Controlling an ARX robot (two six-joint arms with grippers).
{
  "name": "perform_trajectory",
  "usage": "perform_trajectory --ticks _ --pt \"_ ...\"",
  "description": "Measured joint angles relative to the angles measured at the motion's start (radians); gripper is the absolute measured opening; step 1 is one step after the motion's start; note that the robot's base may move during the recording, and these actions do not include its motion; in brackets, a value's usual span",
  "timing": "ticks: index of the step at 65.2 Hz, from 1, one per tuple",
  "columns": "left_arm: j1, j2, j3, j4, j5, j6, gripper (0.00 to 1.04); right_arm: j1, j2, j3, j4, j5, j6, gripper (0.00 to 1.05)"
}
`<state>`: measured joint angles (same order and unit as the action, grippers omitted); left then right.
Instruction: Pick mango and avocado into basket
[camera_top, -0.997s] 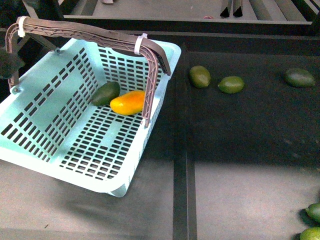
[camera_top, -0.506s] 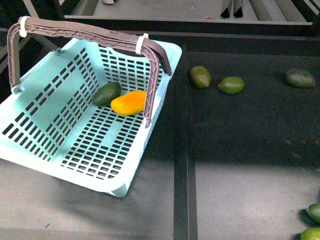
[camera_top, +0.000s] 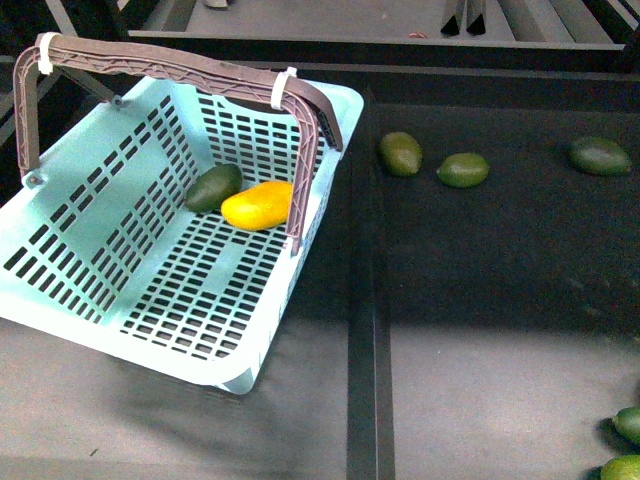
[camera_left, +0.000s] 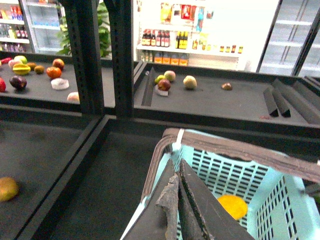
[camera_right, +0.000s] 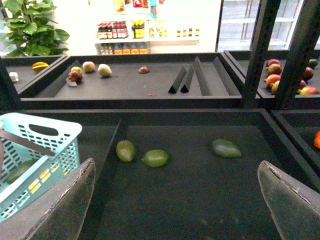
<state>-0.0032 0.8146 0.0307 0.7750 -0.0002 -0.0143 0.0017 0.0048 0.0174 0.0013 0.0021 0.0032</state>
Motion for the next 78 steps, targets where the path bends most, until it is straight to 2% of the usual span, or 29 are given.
perform_trajectory --ticks 37,69,74,78 --pt "0.000 -0.444 -0.016 -0.406 0.000 0.003 0.02 0.000 0.000 0.000 0.000 0.000 0.000 0.96" --pt "0.000 -0.635 -0.016 -0.595 0.000 0.003 0.02 0.000 0.000 0.000 0.000 0.000 0.000 0.96" --pt "0.000 -0.756 -0.016 -0.748 0.000 0.003 0.02 0.000 0.000 0.000 0.000 0.000 0.000 0.96" --pt "0.000 -0.800 -0.016 -0.769 0.000 0.003 0.02 0.000 0.000 0.000 0.000 0.000 0.000 0.96"
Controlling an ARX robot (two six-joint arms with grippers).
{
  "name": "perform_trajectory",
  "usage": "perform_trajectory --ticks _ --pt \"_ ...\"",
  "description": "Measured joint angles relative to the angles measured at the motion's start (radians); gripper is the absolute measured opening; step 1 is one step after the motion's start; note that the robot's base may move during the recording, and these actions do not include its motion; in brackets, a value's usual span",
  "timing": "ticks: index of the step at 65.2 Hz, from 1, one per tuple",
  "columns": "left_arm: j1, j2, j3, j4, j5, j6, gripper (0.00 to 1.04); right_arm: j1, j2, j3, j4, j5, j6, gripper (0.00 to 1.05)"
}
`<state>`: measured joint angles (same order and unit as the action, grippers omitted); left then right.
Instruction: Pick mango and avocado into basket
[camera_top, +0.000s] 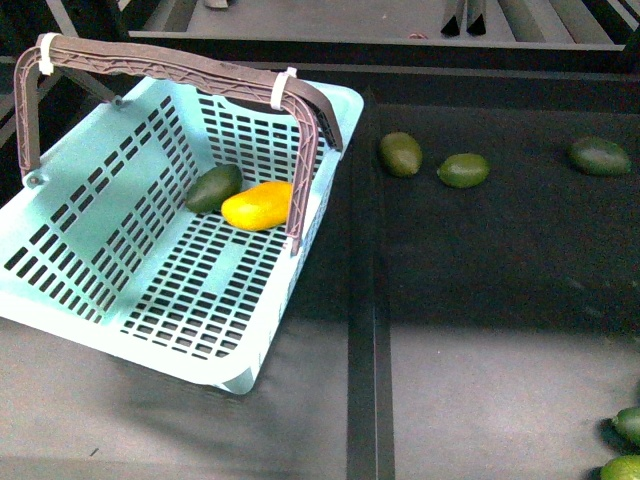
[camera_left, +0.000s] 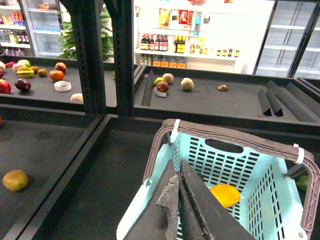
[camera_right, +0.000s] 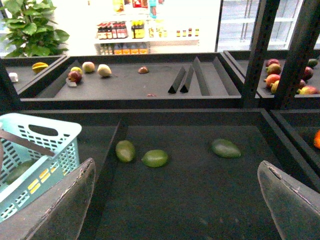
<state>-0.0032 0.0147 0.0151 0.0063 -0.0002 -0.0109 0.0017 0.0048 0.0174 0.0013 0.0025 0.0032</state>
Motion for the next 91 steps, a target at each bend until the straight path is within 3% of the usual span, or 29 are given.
perform_trajectory --ticks 47,74,91 --pt "0.000 -0.008 0.000 -0.005 0.000 -0.001 0.03 0.000 0.000 0.000 0.000 0.000 0.000 0.96" --pt "0.000 -0.008 0.000 -0.005 0.000 0.000 0.97 0.000 0.000 0.000 0.000 0.000 0.000 0.96" --pt "0.000 -0.008 0.000 -0.005 0.000 0.001 0.96 0.000 0.000 0.000 0.000 0.000 0.000 0.96"
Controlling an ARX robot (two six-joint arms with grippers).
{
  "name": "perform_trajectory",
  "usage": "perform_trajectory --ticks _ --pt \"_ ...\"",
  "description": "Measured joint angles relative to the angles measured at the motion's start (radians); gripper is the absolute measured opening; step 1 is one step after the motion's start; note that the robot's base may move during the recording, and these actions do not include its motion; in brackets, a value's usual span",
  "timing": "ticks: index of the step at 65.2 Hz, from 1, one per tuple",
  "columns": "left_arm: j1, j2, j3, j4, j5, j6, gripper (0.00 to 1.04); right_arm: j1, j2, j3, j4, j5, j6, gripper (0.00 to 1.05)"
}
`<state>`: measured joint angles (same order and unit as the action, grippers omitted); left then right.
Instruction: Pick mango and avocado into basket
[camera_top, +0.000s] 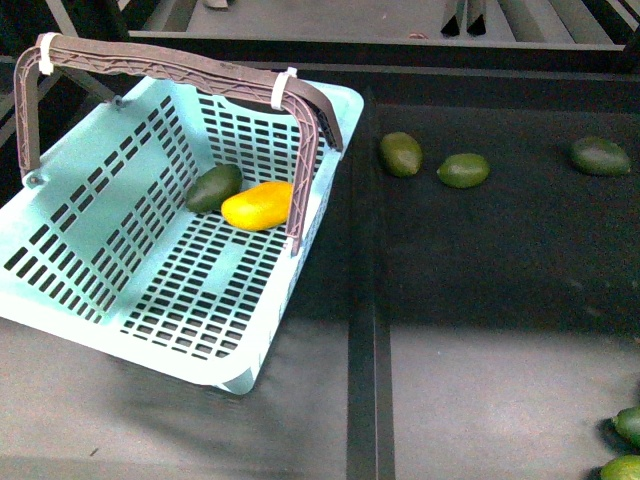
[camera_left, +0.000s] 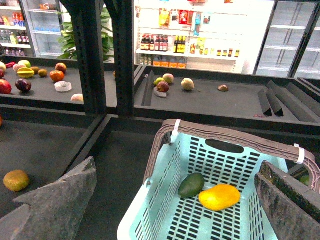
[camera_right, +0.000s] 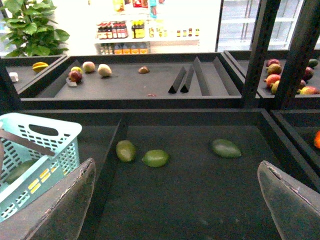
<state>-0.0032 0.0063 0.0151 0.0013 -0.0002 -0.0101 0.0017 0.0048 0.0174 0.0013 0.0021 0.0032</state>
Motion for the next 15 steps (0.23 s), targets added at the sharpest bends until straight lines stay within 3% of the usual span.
perform_trajectory --ticks 15 --pt "0.000 0.000 0.000 0.000 0.000 0.000 0.96 0.000 0.000 0.000 0.000 0.000 0.000 0.96"
